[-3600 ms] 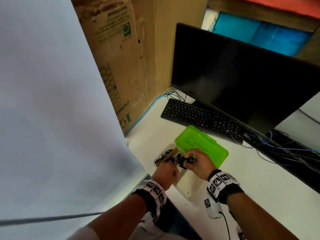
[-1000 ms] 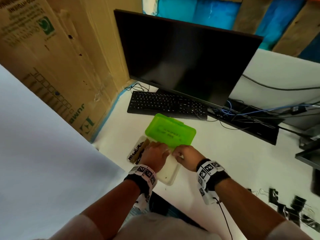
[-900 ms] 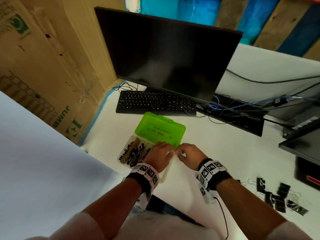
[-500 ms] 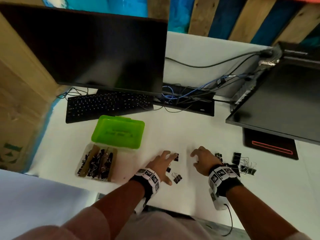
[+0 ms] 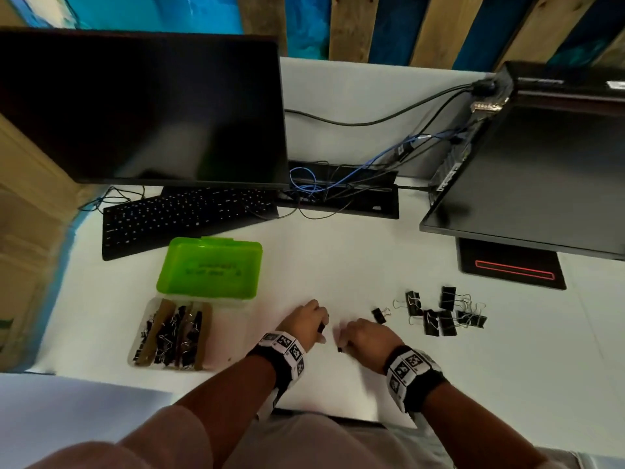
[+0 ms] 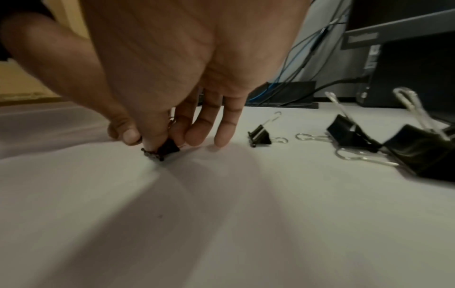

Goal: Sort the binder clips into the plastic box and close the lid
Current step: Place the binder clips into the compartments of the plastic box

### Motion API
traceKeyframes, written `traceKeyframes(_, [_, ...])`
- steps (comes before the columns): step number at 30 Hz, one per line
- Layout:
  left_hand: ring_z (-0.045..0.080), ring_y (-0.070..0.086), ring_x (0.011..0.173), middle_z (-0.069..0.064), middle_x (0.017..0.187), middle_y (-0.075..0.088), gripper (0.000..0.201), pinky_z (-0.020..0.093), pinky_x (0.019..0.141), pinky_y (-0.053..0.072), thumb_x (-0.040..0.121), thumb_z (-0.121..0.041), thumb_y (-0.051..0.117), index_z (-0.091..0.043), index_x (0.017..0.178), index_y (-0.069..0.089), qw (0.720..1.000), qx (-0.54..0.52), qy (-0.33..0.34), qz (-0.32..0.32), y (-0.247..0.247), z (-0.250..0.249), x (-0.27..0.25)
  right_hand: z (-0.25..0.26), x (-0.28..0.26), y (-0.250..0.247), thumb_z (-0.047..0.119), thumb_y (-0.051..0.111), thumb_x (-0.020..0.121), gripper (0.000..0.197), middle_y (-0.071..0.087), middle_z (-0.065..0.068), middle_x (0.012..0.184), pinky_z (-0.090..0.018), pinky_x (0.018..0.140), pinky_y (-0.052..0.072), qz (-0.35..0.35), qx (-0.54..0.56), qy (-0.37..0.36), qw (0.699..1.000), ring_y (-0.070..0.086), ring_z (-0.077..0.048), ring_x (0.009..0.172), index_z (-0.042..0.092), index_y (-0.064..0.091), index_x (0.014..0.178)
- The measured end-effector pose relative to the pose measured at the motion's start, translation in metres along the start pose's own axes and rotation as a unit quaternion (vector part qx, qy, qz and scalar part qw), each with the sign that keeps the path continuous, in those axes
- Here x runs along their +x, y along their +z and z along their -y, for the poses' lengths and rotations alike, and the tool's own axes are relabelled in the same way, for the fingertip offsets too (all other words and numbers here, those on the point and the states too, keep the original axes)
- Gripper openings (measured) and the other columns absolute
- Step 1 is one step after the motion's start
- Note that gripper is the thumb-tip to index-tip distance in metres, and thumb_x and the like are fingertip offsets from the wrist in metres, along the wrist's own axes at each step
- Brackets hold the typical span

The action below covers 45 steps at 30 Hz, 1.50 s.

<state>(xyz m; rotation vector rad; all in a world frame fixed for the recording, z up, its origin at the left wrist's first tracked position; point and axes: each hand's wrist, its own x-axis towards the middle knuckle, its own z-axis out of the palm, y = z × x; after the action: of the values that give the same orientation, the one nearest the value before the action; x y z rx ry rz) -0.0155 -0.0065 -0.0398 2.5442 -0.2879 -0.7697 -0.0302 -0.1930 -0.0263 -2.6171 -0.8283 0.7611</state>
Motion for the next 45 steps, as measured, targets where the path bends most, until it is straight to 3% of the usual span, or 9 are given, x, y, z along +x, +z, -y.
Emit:
traceKeyframes(9, [0.021,0.063,0.092,0.008,0.106,0.059,0.019,0.017,0.073,0.040,0.081,-0.002,0.064,-0.007,0.099,0.064,0.999,-0.034,0.003,-0.018,-0.004,-0.002,0.006,-0.036,-0.016,-0.014,0.023,0.056,0.080,0.047,0.063,0.001,0.097,-0.034,0.083,0.048,-0.143,0.046,0.190,0.970,0.059,-0.022,0.093,0.032,0.039,0.124])
traceKeyframes(16, [0.018,0.068,0.093,0.006,0.102,0.062,0.020,0.025,0.084,0.051,0.083,0.004,0.052,-0.008,0.090,0.067,0.997,-0.066,0.009,-0.032,-0.011,-0.011,0.006,-0.035,-0.006,-0.016,0.016,0.058,0.083,0.058,0.033,-0.007,0.131,-0.039,0.087,0.053,-0.116,0.055,0.282,0.951,0.044,-0.027,0.119,0.016,0.032,0.135])
traceKeyframes(19, [0.021,0.067,0.094,0.009,0.107,0.061,0.031,0.017,0.082,0.046,0.082,0.010,0.047,-0.006,0.099,0.067,0.996,-0.087,0.008,-0.027,-0.015,-0.010,0.004,-0.039,0.003,-0.018,0.017,0.057,0.085,0.043,0.042,-0.011,0.125,-0.039,0.093,0.048,-0.076,0.068,0.285,0.953,0.050,-0.031,0.113,0.010,0.044,0.125])
traceKeyframes(28, [0.019,0.066,0.094,0.006,0.106,0.063,0.030,0.018,0.078,0.046,0.084,0.003,0.051,-0.012,0.102,0.069,0.989,-0.115,-0.014,-0.092,-0.033,0.009,-0.024,-0.019,0.038,-0.032,0.010,0.061,0.083,0.015,0.063,-0.007,0.107,-0.029,0.081,0.045,-0.043,0.018,0.232,0.972,0.059,-0.027,0.101,0.016,0.067,0.095])
traceKeyframes(31, [0.022,0.065,0.092,0.008,0.100,0.065,0.021,0.029,0.085,0.052,0.085,-0.004,0.058,-0.015,0.097,0.071,0.981,-0.136,-0.015,-0.137,-0.043,0.022,-0.044,0.007,0.057,-0.049,0.013,0.064,0.082,0.010,0.068,-0.007,0.098,-0.027,0.075,0.047,-0.054,0.032,0.197,0.978,0.063,-0.027,0.094,0.013,0.071,0.088])
traceKeyframes(35, [0.024,0.064,0.091,0.011,0.098,0.067,0.013,0.034,0.086,0.050,0.085,-0.010,0.062,-0.011,0.092,0.073,0.964,-0.167,-0.032,-0.206,-0.055,0.045,-0.077,0.057,0.096,-0.071,0.007,0.073,0.075,0.006,0.071,-0.007,0.087,-0.029,0.075,0.050,-0.110,0.113,0.080,0.984,0.066,-0.025,0.085,0.012,0.074,0.078])
traceKeyframes(38, [0.017,0.061,0.099,0.006,0.105,0.068,0.017,0.024,0.094,0.035,0.088,-0.014,0.057,-0.014,0.096,0.072,0.956,-0.139,-0.060,-0.250,-0.062,0.067,-0.104,0.101,0.127,-0.082,0.006,0.074,0.074,0.007,0.071,-0.007,0.087,-0.023,0.075,0.049,-0.095,0.132,-0.007,0.987,0.065,-0.021,0.081,0.011,0.075,0.078])
traceKeyframes(42, [0.021,0.064,0.090,0.007,0.098,0.071,0.015,0.033,0.093,0.044,0.086,-0.013,0.058,-0.014,0.093,0.072,0.942,-0.150,-0.095,-0.285,-0.064,0.100,-0.141,0.157,0.164,-0.079,0.002,0.067,0.079,0.013,0.071,-0.006,0.092,-0.019,0.078,0.045,-0.025,0.066,-0.147,0.987,0.065,-0.020,0.087,0.010,0.075,0.086])
traceKeyframes(45, [0.022,0.065,0.091,0.011,0.101,0.070,0.015,0.029,0.087,0.049,0.086,-0.006,0.059,-0.007,0.093,0.072,0.921,-0.202,-0.132,-0.307,-0.065,0.116,-0.164,0.192,0.182,-0.071,0.001,0.060,0.083,0.019,0.069,-0.004,0.095,-0.016,0.079,0.042,0.011,0.017,-0.234,0.972,0.063,-0.018,0.089,0.011,0.074,0.091])
